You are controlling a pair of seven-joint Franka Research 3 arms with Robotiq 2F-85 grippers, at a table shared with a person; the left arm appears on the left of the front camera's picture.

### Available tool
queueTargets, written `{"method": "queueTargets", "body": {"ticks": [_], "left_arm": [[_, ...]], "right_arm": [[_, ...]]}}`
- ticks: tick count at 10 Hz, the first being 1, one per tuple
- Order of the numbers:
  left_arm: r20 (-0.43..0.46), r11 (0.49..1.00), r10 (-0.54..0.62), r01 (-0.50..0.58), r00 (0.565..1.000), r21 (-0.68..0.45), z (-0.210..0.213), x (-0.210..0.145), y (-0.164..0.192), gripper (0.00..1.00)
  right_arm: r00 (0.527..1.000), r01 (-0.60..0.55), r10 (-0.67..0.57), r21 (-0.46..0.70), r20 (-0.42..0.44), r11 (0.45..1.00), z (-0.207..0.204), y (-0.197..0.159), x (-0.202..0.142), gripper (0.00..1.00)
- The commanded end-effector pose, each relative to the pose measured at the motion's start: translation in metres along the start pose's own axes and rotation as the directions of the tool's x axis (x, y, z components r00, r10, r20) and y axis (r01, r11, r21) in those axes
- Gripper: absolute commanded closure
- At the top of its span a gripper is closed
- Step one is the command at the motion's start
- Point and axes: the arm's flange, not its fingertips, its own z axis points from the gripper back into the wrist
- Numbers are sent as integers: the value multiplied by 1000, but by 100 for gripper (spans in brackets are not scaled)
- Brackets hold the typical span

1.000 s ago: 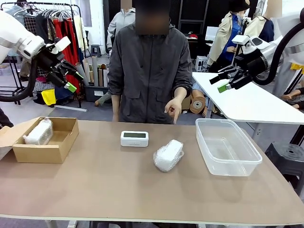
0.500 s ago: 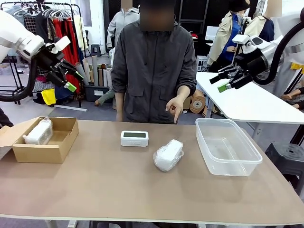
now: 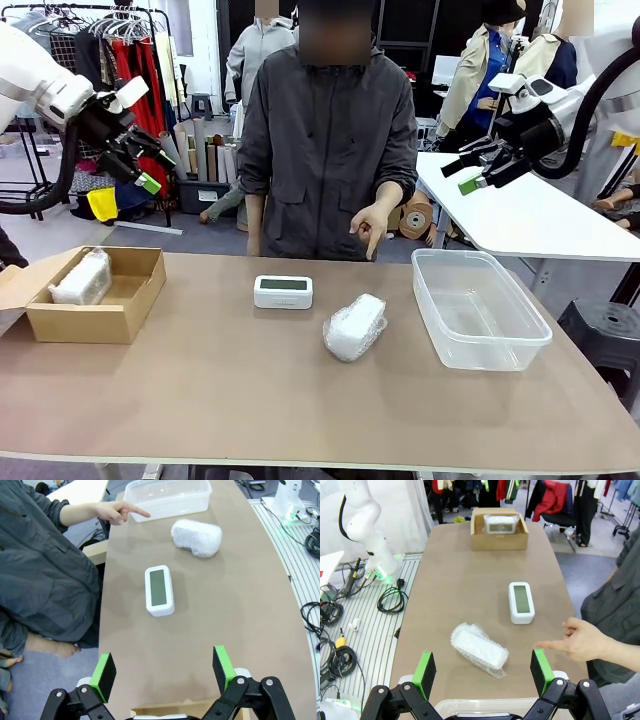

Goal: Separate and place wrapped and unwrapped clocks.
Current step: Pick up the Digital clock indicated by the person.

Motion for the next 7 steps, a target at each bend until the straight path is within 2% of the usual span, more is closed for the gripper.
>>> {"method": "queueTargets", "body": {"ticks": [1,2,4,6,7], "left_arm": [[0,1000,0,0,1000,0,0,0,0,0],[-81,997,79,-79,994,2,-13,-4,-5,0],[-115,995,90,-93,989,-20,-39,13,-13,0],[-154,989,149,-144,977,38,-62,49,-29,0],[-209,975,211,-192,955,110,-81,76,-37,0]], "right_arm": [[1000,-4,4,-1,-3,1000,0,0,2,0],[1000,-4,4,-1,-3,1000,0,0,2,0],[1000,-4,4,-1,-3,1000,0,0,2,0],[1000,-4,4,-1,-3,1000,0,0,2,0],[1000,-4,4,-1,-3,1000,0,0,2,0]]}}
